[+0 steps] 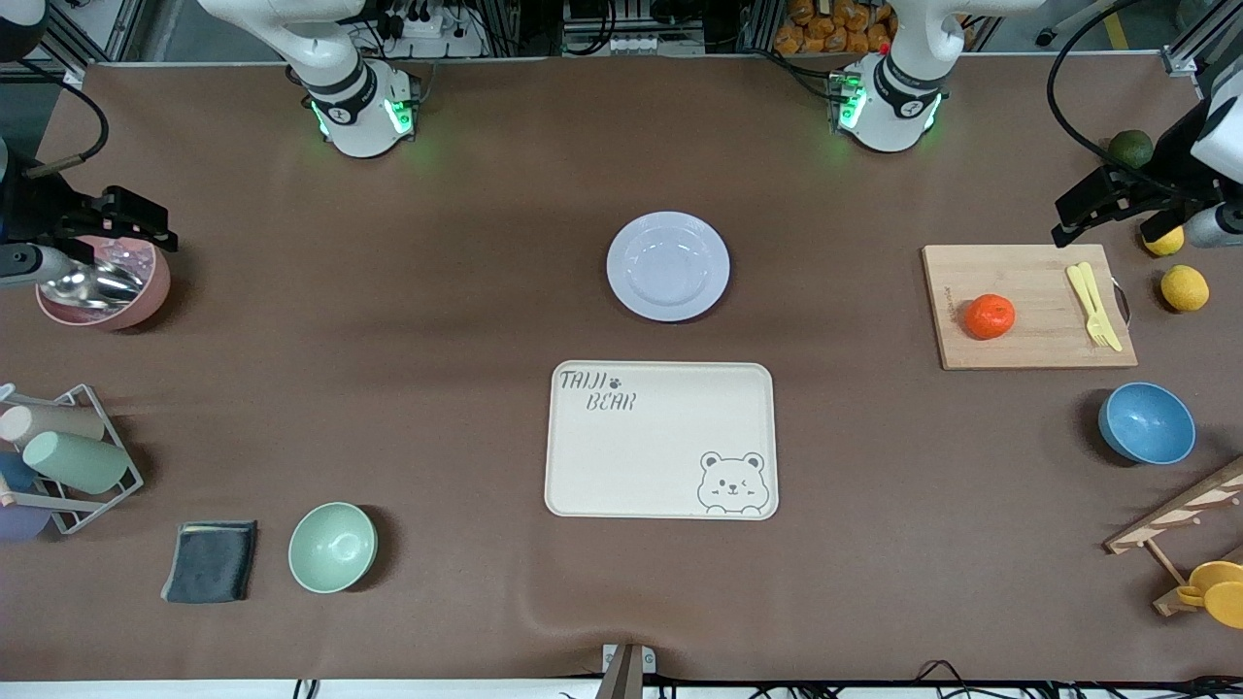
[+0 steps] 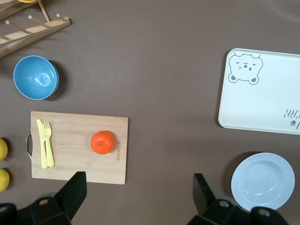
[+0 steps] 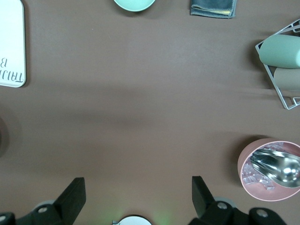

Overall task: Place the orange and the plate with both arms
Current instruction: 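Reach the left gripper toward the orange on the cutting board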

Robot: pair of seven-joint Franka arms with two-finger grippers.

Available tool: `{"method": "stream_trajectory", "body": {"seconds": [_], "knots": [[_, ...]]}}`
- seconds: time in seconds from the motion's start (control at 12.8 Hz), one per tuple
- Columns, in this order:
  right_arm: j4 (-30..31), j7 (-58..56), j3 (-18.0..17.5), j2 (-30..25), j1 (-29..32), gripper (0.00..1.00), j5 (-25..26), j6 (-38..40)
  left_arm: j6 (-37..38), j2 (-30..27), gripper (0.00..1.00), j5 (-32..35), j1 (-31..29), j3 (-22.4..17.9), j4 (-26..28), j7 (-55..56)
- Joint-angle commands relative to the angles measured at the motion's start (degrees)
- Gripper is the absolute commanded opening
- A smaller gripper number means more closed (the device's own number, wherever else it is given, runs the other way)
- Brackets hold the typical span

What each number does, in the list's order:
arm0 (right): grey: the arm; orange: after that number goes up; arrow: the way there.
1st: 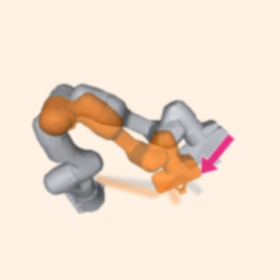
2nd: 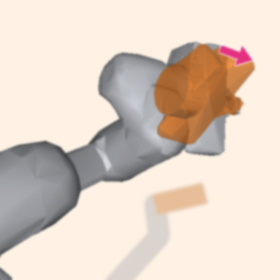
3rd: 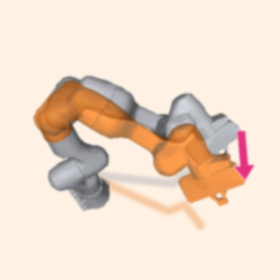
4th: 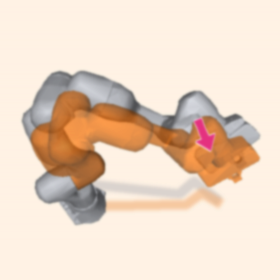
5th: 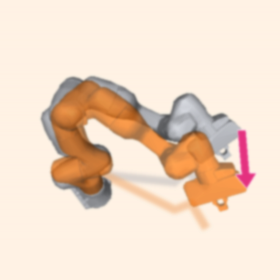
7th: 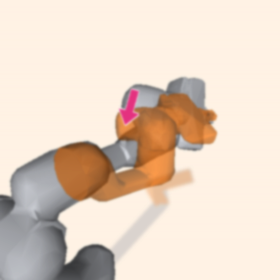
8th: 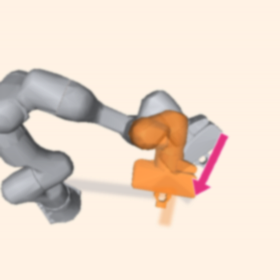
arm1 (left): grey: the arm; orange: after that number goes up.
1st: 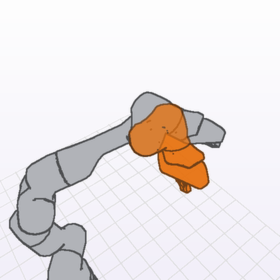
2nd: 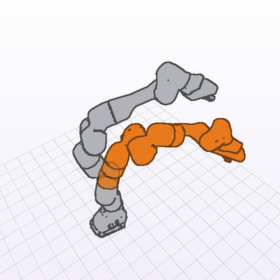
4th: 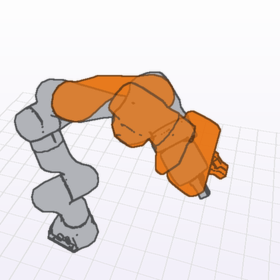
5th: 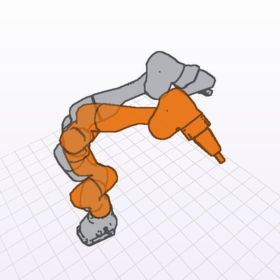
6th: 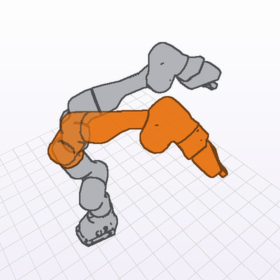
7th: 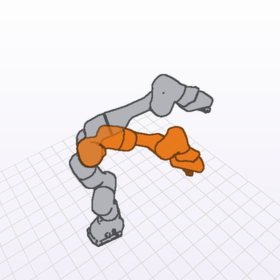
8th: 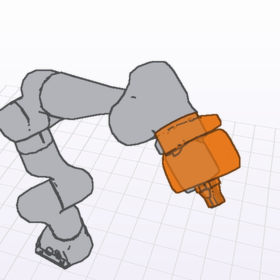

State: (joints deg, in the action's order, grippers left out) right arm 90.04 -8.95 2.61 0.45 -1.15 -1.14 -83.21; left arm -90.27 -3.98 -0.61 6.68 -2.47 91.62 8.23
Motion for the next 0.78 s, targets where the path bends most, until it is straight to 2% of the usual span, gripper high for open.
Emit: {"method": "stream_trajectory", "body": {"seconds": [0.0, 0.31, 0.47, 0.71], "knots": [[0.40, 0.96, -0.33, -0.01, 0.27, 1.00, -0.80, 0.25, 0.00, 0.46, 1.00, 0.70, -0.53, 0.36, -0.74, -0.32], [0.40, 1.04, -0.24, 0.43, 0.36, 1.00, -0.80, -0.28, 1.05, 0.64, 1.00, 5.09, -0.70, 0.27, -0.04, -1.20], [0.49, 1.22, -0.33, 0.43, 0.27, 1.00, -1.14, -0.28, 1.41, 0.72, 1.00, 5.09, -2.18, 0.19, 3.72, -1.82], [2.41, 3.58, -0.33, 0.43, 0.10, 1.00, -1.41, -0.46, -4.89, 0.81, 1.00, 5.35, -5.34, 0.19, 13.46, -1.64]]}}
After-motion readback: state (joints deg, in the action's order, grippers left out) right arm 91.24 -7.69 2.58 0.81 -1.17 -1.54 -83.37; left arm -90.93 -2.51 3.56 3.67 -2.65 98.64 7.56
